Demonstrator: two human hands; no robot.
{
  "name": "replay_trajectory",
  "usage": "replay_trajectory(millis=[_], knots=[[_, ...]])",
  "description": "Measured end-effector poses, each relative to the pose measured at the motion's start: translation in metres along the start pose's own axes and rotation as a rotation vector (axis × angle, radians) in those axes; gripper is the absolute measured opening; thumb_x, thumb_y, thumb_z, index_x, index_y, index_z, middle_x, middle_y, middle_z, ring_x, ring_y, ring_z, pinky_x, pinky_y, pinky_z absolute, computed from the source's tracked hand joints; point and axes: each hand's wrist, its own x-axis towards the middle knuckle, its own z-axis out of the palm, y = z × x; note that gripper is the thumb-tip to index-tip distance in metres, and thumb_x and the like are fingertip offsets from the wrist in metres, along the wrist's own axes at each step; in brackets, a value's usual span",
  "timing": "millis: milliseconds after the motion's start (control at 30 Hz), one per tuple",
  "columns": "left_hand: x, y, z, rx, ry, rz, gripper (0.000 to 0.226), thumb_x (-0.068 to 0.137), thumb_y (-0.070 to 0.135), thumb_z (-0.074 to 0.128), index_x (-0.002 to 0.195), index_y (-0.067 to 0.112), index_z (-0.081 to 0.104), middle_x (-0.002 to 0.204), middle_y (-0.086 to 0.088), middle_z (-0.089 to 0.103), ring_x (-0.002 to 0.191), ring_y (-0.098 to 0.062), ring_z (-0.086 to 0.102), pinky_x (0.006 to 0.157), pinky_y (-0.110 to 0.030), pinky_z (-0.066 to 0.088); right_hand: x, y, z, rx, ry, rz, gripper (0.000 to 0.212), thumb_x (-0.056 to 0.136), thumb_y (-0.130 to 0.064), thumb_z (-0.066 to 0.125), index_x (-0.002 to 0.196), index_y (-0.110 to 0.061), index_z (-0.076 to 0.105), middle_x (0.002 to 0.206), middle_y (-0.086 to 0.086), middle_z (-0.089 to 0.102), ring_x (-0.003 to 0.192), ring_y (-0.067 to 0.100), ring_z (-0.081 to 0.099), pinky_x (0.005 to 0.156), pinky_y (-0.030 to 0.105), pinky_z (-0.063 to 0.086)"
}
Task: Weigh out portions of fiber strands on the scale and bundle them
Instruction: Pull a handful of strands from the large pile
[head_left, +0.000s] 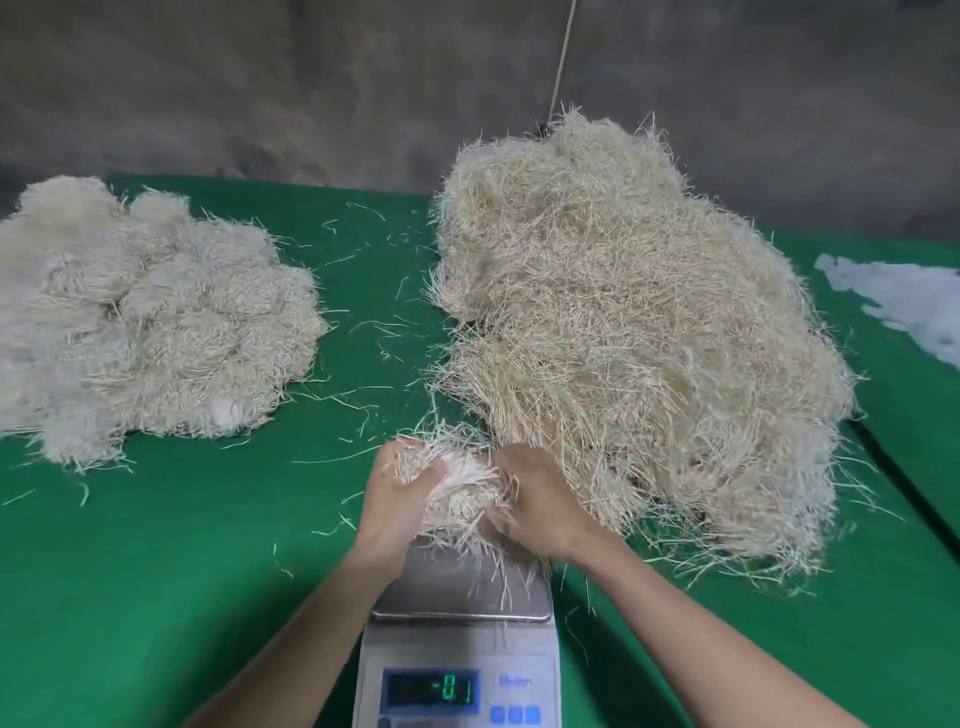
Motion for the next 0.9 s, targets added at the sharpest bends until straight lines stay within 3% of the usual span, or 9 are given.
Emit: replay_trajectory(millis=[100, 200, 300, 433, 500, 600, 767, 833, 900], knots=[[-0.003, -0.008, -0.007, 0.117, -0.001, 0.027, 0.056, 0.082, 0.028, 0.072, 0.129, 0.026, 0.041, 0.135, 0.001, 0.042, 0.126, -0.02, 0.04, 0.103, -0.037, 0.033, -0.01, 0.01, 0.01, 0.009, 0.045, 0.009, 0.054, 0.084, -0.031, 0.065, 0.134, -0.027, 0.046, 0.136, -0.002, 0.047, 0.128, 0.015, 0.034, 0.111, 0.036, 0.022], [-0.006, -0.012, -0.015, 0.165, -0.026, 0.054, 0.043, 0.082, 0.028, 0.07, 0.121, 0.026, 0.051, 0.13, 0.007, 0.044, 0.117, -0.012, 0.046, 0.094, -0.031, 0.035, -0.016, 0.015, 0.016, -0.009, 0.071, -0.028, 0.051, 0.085, -0.024, 0.061, 0.134, -0.028, 0.046, 0.138, -0.004, 0.047, 0.128, 0.014, 0.034, 0.112, 0.033, 0.016], [-0.01, -0.016, -0.022, 0.294, 0.019, 0.171, 0.035, 0.083, 0.019, 0.068, 0.111, 0.036, 0.054, 0.122, 0.012, 0.047, 0.091, 0.009, 0.052, 0.075, -0.019, 0.043, -0.019, 0.019, 0.018, -0.027, 0.094, -0.039, 0.048, 0.087, -0.022, 0.059, 0.133, -0.028, 0.048, 0.137, -0.005, 0.049, 0.129, 0.014, 0.036, 0.111, 0.029, 0.013], [-0.014, -0.022, -0.018, 0.432, 0.03, 0.28, 0.038, 0.085, 0.011, 0.066, 0.12, 0.025, 0.058, 0.1, 0.005, 0.055, 0.058, 0.007, 0.058, 0.055, -0.015, 0.044, -0.021, 0.028, 0.015, -0.058, 0.099, -0.014, 0.052, 0.086, -0.026, 0.061, 0.135, -0.026, 0.045, 0.134, -0.005, 0.051, 0.126, 0.012, 0.037, 0.11, 0.031, 0.017], [-0.014, -0.023, -0.012, 0.561, 0.014, 0.285, 0.032, 0.088, 0.017, 0.063, 0.119, 0.017, 0.063, 0.099, 0.002, 0.065, 0.068, 0.001, 0.061, 0.072, -0.021, 0.051, -0.022, 0.032, 0.015, -0.068, 0.091, 0.01, 0.051, 0.085, -0.029, 0.062, 0.133, -0.026, 0.047, 0.127, -0.005, 0.054, 0.122, 0.012, 0.038, 0.11, 0.033, 0.019], [-0.009, -0.026, -0.01, 0.718, 0.005, 0.248, 0.031, 0.09, 0.026, 0.06, 0.117, 0.013, 0.066, 0.114, 0.0, 0.067, 0.11, -0.018, 0.058, 0.106, -0.044, 0.036, -0.025, 0.035, 0.017, -0.119, 0.057, 0.014, 0.039, 0.084, -0.031, 0.062, 0.121, -0.02, 0.055, 0.116, -0.004, 0.057, 0.116, 0.015, 0.042, 0.11, 0.037, 0.026], [-0.008, -0.022, -0.013, 0.815, -0.032, 0.229, 0.027, 0.092, 0.033, 0.056, 0.113, 0.02, 0.067, 0.12, 0.005, 0.062, 0.123, -0.019, 0.048, 0.11, -0.043, 0.028, -0.028, 0.036, 0.016, -0.045, 0.019, 0.02, 0.064, 0.082, -0.03, 0.065, 0.14, -0.027, 0.038, 0.149, -0.002, 0.029, 0.139, 0.015, 0.017, 0.114, 0.037, 0.002], [-0.006, -0.016, -0.016, 0.752, -0.016, 0.243, 0.013, 0.091, 0.03, 0.057, 0.1, 0.027, 0.067, 0.117, 0.006, 0.06, 0.121, -0.021, 0.048, 0.109, -0.047, 0.029, -0.029, 0.034, 0.009, 0.029, 0.0, 0.026, 0.069, 0.079, -0.03, 0.068, 0.14, -0.036, 0.035, 0.154, -0.003, 0.017, 0.142, 0.016, 0.007, 0.115, 0.042, 0.001], [-0.006, -0.008, -0.02, 0.61, 0.0, 0.203, 0.023, 0.089, 0.026, 0.06, 0.112, 0.025, 0.064, 0.122, 0.005, 0.057, 0.119, -0.024, 0.051, 0.105, -0.051, 0.035, -0.03, 0.033, 0.002, 0.097, -0.04, 0.027, 0.074, 0.077, -0.034, 0.072, 0.137, -0.045, 0.03, 0.155, -0.007, 0.012, 0.143, 0.015, 0.002, 0.117, 0.046, 0.002]])
